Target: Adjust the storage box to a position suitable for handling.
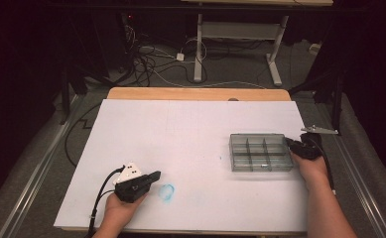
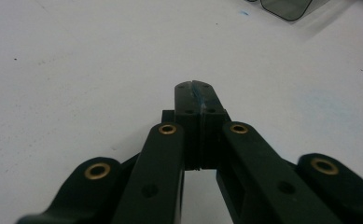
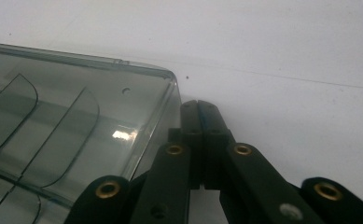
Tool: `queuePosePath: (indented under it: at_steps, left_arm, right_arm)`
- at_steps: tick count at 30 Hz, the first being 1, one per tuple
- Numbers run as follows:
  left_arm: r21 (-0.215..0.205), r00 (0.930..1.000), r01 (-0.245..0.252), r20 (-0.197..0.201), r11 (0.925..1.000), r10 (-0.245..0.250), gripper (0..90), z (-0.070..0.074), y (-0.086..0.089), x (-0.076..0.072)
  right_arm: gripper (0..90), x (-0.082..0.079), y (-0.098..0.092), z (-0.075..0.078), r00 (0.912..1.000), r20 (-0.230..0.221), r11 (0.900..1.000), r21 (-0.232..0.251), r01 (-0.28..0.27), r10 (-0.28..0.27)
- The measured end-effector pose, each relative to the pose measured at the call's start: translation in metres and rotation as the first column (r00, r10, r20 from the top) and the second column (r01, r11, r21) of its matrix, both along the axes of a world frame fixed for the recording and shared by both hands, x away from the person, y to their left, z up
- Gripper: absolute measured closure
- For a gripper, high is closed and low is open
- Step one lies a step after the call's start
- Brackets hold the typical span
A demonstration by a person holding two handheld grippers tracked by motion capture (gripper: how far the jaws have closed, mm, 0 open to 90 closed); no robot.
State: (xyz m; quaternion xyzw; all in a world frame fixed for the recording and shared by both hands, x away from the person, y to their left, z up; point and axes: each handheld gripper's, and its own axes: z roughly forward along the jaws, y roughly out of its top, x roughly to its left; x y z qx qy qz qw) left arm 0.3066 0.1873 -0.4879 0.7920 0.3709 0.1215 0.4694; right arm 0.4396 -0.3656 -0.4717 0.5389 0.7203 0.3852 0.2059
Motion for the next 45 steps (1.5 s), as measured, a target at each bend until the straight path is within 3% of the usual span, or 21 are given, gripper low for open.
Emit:
queuePosePath:
  at_steps: [6, 11, 18, 28, 36, 41, 43, 44, 45]
  left_arm:
    - [0.003, 1.0, -0.002, 0.001, 1.0, 0.002, 87.6, 0.0, 0.0, 0.0]
    - [-0.005, 1.0, -0.003, 0.001, 1.0, 0.003, 87.6, 0.0, 0.001, -0.001]
    - [-0.005, 1.0, 0.0, 0.008, 1.0, 0.0, 87.6, 0.0, 0.001, -0.001]
    - [-0.011, 1.0, -0.002, 0.009, 0.9999, 0.002, 87.6, 0.0, 0.001, -0.002]
    - [-0.02, 0.9998, -0.002, 0.02, 0.9998, 0.002, 87.5, 0.0, 0.002, -0.003]
    - [-0.013, 0.9997, 0.007, 0.023, 0.9999, -0.006, 87.5, 0.0, 0.001, -0.003]
    - [-0.013, 0.9995, 0.01, 0.029, 0.9999, -0.01, 87.5, 0.0, 0.002, -0.003]
    - [-0.014, 0.9993, 0.012, 0.037, 0.9998, -0.012, 87.5, 0.0, 0.001, -0.004]
    - [-0.014, 0.9991, 0.013, 0.041, 0.9998, -0.013, 87.5, 0.0, 0.001, -0.005]
  right_arm:
    - [90.0, 0.003, 0.007, 0.002, 0.9996, -0.013, 1.0, -0.007, -0.023, 0.023]
    - [90.0, 0.007, 0.028, 0.002, 0.996, -0.013, 0.995, -0.034, -0.089, 0.088]
    - [90.0, 0.009, 0.054, 0.001, 0.9877, -0.015, 0.987, -0.034, -0.156, 0.155]
    - [90.0, 0.002, 0.102, -0.001, 0.9602, -0.018, 0.959, -0.041, -0.279, 0.279]
    - [90.0, -0.013, 0.135, -0.002, 0.9322, -0.013, 0.93, -0.06, -0.362, 0.362]
    - [90.0, -0.025, 0.15, -0.002, 0.9197, -0.023, 0.918, -0.059, -0.393, 0.392]
    - [90.0, -0.029, 0.153, -0.002, 0.9207, -0.022, 0.919, -0.063, -0.39, 0.39]
    - [90.0, -0.032, 0.153, -0.002, 0.9252, -0.024, 0.923, -0.07, -0.379, 0.379]
    - [90.0, -0.037, 0.153, -0.001, 0.937, -0.019, 0.932, -0.096, -0.349, 0.349]
